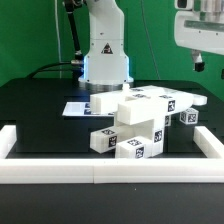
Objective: Assemble chair
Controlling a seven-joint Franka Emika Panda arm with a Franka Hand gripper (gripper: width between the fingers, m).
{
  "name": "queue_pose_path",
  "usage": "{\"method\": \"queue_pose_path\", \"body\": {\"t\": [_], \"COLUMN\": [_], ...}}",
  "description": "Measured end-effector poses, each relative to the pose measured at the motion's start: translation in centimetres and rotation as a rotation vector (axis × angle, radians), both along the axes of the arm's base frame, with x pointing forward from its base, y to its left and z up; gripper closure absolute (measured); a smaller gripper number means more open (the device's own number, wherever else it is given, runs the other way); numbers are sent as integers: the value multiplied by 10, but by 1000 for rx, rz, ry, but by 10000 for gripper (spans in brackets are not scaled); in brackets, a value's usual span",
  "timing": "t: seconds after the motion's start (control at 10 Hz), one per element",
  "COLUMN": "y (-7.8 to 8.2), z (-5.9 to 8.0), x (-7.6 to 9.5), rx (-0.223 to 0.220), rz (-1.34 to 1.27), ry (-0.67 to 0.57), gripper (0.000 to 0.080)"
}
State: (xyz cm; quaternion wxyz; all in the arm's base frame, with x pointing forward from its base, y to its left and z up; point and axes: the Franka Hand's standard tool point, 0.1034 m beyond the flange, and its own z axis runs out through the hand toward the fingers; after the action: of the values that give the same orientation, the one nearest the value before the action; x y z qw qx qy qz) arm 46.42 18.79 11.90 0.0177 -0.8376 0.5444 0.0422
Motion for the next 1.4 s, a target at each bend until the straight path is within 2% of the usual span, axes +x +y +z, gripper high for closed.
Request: {"method": "queue_pose_path", "body": {"t": [0.2, 0.3, 0.8, 1.0, 1.4], "y": [18, 23, 22, 20, 6], "z": [-19, -26, -26, -45, -66], "x": [-25, -30, -29, -50, -60], "rx": [-29, -39, -40, -72, -105], "rz": [-32, -27, -28, -56, -38], "ry": [22, 31, 30, 41, 67], "gripper": [151, 151, 151, 151, 151]}}
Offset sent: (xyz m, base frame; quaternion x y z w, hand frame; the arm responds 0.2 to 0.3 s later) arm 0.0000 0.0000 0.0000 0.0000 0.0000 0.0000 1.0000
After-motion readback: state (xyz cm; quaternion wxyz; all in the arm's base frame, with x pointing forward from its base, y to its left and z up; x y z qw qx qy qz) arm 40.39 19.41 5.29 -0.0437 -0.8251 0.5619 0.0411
